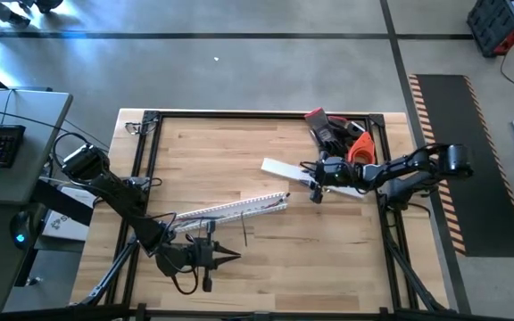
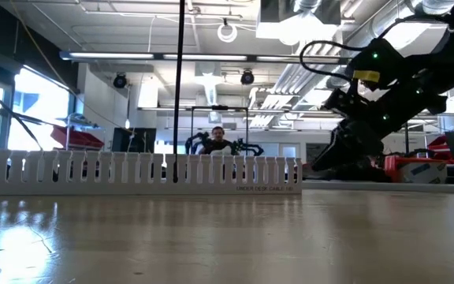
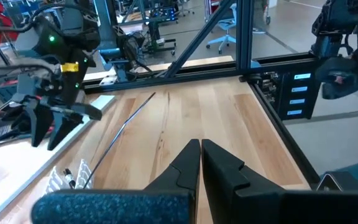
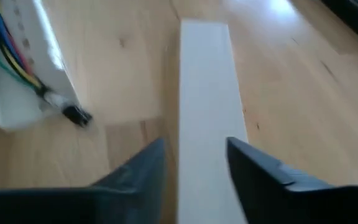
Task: Ziptie cables
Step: Close the cable duct
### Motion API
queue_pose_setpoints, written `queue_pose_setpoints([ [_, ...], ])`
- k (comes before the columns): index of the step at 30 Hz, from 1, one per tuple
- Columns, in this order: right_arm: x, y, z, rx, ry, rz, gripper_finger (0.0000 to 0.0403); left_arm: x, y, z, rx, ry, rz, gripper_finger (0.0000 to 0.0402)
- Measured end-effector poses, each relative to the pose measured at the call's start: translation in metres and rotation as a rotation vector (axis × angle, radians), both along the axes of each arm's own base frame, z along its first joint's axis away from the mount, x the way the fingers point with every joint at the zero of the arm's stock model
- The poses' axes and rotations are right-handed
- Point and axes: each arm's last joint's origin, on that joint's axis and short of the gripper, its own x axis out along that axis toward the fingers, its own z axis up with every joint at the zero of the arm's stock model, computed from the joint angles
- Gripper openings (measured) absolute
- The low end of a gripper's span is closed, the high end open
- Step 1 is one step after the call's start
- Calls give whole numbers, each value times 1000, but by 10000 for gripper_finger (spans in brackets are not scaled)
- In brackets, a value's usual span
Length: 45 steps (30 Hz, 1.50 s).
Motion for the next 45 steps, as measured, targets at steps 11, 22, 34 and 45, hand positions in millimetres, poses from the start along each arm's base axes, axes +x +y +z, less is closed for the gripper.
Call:
queue_pose_setpoints([
  [11,0,-24,-24,-6,98,86,306,19,20,-1,30,28,-62,0],
  [22,4,-32,-50,133,64,59,217,36,65,11,156,67,-29,0],
  [34,16,-6,-53,108,10,-24,211,5,100,55,195,64,108,0],
  [45,19,-12,-37,293,-169,-68,211,-1,99,51,135,104,167,0],
])
